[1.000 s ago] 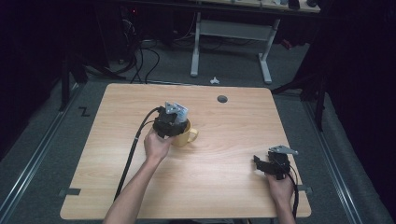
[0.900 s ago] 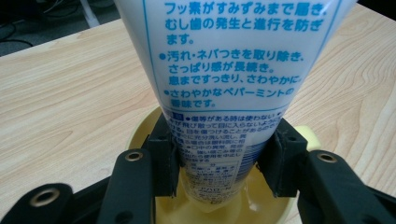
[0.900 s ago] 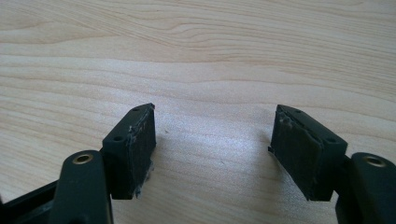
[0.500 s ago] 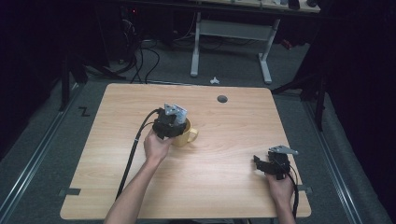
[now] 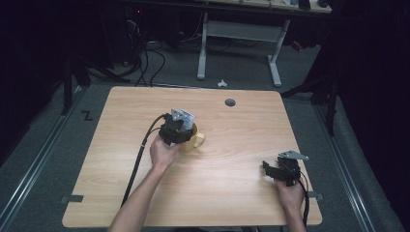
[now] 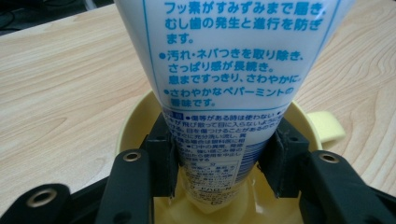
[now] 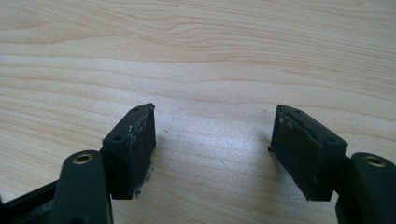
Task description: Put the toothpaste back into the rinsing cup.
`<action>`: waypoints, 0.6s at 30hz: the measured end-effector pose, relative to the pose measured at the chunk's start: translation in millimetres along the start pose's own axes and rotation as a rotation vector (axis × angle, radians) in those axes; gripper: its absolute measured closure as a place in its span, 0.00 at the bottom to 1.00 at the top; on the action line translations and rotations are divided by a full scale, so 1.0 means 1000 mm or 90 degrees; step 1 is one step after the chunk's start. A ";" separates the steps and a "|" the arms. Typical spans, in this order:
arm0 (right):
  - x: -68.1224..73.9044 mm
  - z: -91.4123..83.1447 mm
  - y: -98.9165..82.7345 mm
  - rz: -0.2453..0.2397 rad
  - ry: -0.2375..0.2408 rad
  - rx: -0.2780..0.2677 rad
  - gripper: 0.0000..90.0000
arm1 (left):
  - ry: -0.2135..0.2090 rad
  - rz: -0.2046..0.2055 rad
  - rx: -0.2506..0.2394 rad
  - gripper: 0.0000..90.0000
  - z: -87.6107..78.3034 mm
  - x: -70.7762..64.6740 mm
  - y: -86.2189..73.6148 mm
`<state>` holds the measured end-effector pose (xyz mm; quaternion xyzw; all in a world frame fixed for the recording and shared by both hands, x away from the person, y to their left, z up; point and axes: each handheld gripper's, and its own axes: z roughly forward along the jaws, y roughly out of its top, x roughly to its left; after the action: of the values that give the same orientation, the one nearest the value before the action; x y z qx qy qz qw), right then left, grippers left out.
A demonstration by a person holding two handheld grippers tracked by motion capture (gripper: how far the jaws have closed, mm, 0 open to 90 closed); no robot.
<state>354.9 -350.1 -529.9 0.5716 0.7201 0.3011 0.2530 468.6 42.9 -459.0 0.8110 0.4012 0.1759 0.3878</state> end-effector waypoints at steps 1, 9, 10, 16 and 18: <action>0.000 0.000 0.000 0.000 0.000 0.000 0.34 | -0.002 -0.001 0.005 0.59 0.001 -0.001 0.000; 0.000 0.000 0.000 0.000 0.000 0.000 0.34 | -0.009 -0.010 0.013 0.56 0.003 -0.001 -0.001; 0.000 0.000 0.000 0.000 0.000 0.000 0.34 | -0.008 -0.009 0.014 0.55 0.003 -0.001 -0.001; 0.000 0.000 0.000 0.000 0.000 0.000 0.34 | -0.004 -0.009 0.017 0.51 0.003 -0.001 -0.001; 0.000 0.000 0.000 0.000 0.000 0.000 0.34 | -0.005 -0.008 0.018 0.50 0.003 -0.001 -0.001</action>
<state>354.9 -350.1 -529.9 0.5716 0.7201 0.3012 0.2531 469.0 40.8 -461.7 0.8147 0.4072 0.1647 0.3786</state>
